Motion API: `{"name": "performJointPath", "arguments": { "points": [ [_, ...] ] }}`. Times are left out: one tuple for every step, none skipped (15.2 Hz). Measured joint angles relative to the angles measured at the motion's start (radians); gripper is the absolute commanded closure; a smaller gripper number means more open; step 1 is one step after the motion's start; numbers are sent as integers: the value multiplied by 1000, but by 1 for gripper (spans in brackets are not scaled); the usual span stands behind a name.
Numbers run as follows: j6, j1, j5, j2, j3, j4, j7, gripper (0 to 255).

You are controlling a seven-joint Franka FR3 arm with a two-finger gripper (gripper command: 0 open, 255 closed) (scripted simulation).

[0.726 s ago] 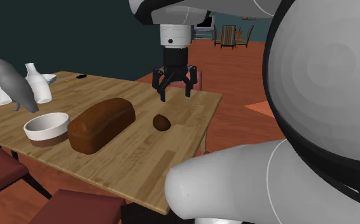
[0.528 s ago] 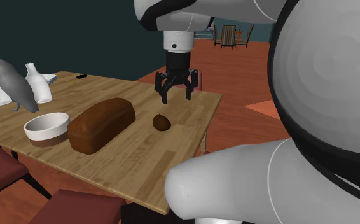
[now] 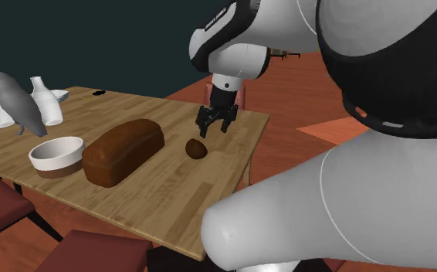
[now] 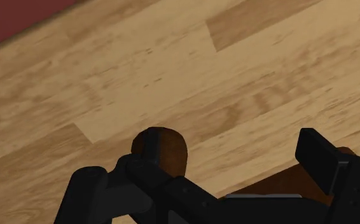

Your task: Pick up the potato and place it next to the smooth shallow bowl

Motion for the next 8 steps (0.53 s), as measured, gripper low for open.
{"name": "performJointPath", "arguments": {
  "points": [
    [48, 13, 14, 25, -36, -9, -56, 0],
    [94, 35, 37, 58, -67, -11, -110, 0],
    [137, 59, 64, 97, -101, -4, -167, 0],
    [178, 83, 92, 121, -133, -11, -225, 0],
    [210, 112, 127, 159, -172, 3, -289, 0],
    [249, 149, 170, 199, -206, 10, -354, 0],
    [285, 192, 224, 252, -248, 29, -427, 0],
    [308, 233, 279, 293, -285, 47, -501, 0]
  ]
}}
